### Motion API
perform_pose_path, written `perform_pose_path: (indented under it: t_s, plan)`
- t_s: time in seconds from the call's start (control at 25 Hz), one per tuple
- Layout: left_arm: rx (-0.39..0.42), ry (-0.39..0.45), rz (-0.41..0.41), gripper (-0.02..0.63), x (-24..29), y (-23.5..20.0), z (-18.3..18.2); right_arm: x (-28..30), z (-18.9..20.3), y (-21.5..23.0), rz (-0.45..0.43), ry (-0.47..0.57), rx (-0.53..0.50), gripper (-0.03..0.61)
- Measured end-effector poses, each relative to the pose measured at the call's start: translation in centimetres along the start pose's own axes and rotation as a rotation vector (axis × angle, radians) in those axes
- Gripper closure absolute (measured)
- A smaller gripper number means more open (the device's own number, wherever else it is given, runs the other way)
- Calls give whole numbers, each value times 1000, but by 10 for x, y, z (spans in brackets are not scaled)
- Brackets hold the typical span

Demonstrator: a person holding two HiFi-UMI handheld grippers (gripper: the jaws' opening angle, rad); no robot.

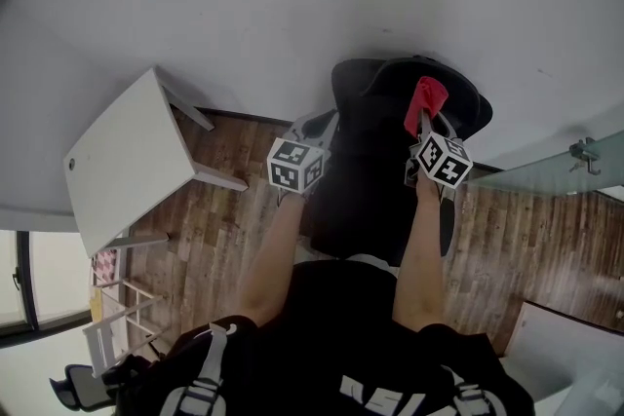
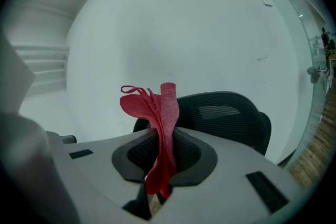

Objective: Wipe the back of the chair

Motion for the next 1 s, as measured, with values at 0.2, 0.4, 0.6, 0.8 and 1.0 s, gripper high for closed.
perform_pose_path:
  t_s: [0.2,0.4,0.6,0.8,1.0]
  plan:
    - [-29,7,-9,591,-30,-43,7,15,23,-56,-54,-17,-21,506]
    - [-36,20,7,591,-45,-79,11,31,42,-98,-85,-24,-31,506]
    - [-36,10,24,589,-49,-106,21,45,61,-124,-96,-41,-57,506]
    - [8,-11,55,591,-46,-131,34,67,90,-136,-104,-70,-75,505]
    - [72,-5,56,591,-37,-147,49,92,128,-136,-91,-111,-96,505]
Point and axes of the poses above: the fingertips, and each gripper's own axes: x forward along the fingers, y to its right, z out of its underside, the point moved 5 cm from there along -x, backward along the fingers, and after that the axes turned 7 degrees about x, right-handed, at the moved point
